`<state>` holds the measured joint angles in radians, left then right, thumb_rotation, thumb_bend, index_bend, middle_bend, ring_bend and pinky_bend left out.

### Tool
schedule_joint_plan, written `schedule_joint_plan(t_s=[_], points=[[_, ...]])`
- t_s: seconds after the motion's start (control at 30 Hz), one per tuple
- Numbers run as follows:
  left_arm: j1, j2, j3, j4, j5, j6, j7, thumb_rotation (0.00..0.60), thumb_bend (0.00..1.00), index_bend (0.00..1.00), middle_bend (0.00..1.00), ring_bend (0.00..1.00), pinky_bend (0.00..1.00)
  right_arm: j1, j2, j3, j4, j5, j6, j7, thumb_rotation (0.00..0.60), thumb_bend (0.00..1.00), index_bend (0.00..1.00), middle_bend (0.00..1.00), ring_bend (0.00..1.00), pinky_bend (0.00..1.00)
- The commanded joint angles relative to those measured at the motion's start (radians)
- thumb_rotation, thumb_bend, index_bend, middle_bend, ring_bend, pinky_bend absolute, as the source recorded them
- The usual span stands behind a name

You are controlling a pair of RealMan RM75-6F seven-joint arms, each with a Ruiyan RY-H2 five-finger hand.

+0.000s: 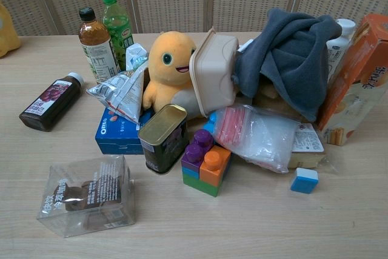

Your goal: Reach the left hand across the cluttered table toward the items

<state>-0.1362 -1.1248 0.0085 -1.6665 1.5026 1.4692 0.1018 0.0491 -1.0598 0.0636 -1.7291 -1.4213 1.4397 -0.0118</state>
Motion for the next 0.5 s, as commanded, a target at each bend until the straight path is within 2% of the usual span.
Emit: schedule_joint_plan(t_s=[0.03, 0.17, 0.27, 0.33, 0.5], points=[[-0.002, -0.005, 0.000, 0.008, -0.002, -0.009, -0.002, 0.600, 0.00, 0.03, 0.00, 0.00, 0.00, 0.001, -0.001, 0.000, 0.001, 0.002, -0.004, 0.000, 0.465, 0.00, 0.00, 0.00, 0.00, 0.00], [-0.027, -0.020, 0.005, 0.031, 0.036, -0.044, -0.057, 0.600, 0.00, 0.04, 0.00, 0.00, 0.00, 0.001, 0.000, 0.003, -0.003, 0.007, -0.004, 0.008, 0.465, 0.00, 0.00, 0.00, 0.00, 0.00], [-0.113, -0.039, 0.023, 0.136, 0.201, -0.087, -0.127, 0.600, 0.00, 0.01, 0.00, 0.00, 0.00, 0.001, 0.001, 0.005, -0.002, 0.011, -0.004, 0.010, 0.465, 0.00, 0.00, 0.00, 0.00, 0.00], [-0.195, -0.041, 0.035, 0.210, 0.334, -0.119, -0.119, 0.600, 0.00, 0.00, 0.00, 0.00, 0.00, 0.000, 0.004, 0.007, -0.003, 0.008, 0.000, 0.014, 0.463, 0.00, 0.00, 0.00, 0.00, 0.00], [-0.378, -0.033, 0.055, 0.270, 0.581, -0.185, -0.080, 0.600, 0.00, 0.00, 0.00, 0.00, 0.00, -0.002, 0.008, 0.010, -0.002, 0.009, 0.007, 0.019, 0.461, 0.00, 0.00, 0.00, 0.00, 0.00]])
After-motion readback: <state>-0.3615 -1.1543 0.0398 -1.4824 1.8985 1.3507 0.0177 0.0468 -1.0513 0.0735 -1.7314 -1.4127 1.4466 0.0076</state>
